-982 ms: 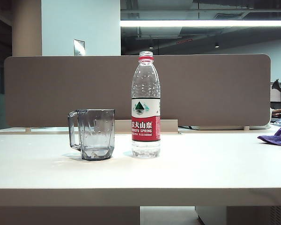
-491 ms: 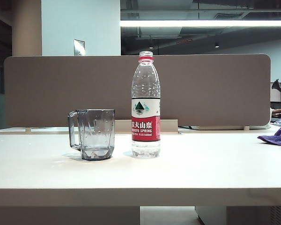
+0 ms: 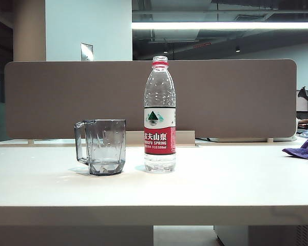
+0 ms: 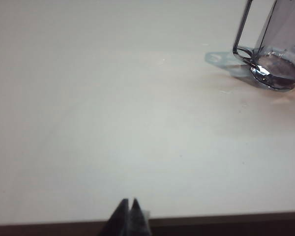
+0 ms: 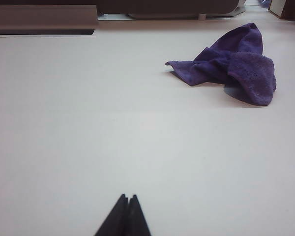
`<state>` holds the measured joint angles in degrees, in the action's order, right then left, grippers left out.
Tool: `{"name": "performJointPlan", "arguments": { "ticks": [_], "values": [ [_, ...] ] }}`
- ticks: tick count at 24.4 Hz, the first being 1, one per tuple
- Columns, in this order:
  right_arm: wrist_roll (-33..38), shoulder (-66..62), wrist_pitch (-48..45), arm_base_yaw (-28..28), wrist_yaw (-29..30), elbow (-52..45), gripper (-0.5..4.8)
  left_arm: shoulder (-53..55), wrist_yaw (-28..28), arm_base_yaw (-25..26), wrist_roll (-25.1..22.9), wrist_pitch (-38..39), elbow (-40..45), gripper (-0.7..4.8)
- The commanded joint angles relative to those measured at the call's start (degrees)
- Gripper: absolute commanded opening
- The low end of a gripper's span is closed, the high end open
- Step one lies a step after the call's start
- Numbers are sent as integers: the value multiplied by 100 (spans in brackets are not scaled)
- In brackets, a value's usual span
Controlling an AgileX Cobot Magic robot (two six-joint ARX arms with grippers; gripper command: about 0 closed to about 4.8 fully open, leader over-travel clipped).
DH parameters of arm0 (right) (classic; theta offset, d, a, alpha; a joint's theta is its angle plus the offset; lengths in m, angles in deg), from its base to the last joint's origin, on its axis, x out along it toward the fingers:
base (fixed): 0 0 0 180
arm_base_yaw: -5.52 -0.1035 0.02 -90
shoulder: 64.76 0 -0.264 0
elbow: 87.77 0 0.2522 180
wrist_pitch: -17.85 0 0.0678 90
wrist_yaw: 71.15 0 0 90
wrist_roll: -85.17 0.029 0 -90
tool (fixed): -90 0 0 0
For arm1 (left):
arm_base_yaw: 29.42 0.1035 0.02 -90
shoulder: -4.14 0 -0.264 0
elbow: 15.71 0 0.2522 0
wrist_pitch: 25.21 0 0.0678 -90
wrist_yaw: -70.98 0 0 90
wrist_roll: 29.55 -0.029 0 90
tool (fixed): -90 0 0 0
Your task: Pick up the mineral water bottle on the table and pour a little water into the mug.
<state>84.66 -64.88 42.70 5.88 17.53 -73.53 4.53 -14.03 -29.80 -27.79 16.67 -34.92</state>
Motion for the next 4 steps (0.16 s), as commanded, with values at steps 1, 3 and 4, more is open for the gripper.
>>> {"name": "performJointPlan", "arguments": {
  "ticks": [1,3,4],
  "values": [
    [-17,-2,-66,0,0,-44,-4,4,20,-4,0,-37,-2,-5],
    [-17,-2,-66,0,-2,-44,-4,4,20,-4,0,-37,-2,-5],
    [-17,-2,-66,0,0,-44,-4,4,20,-4,0,-37,-2,-5]
  ]
}}
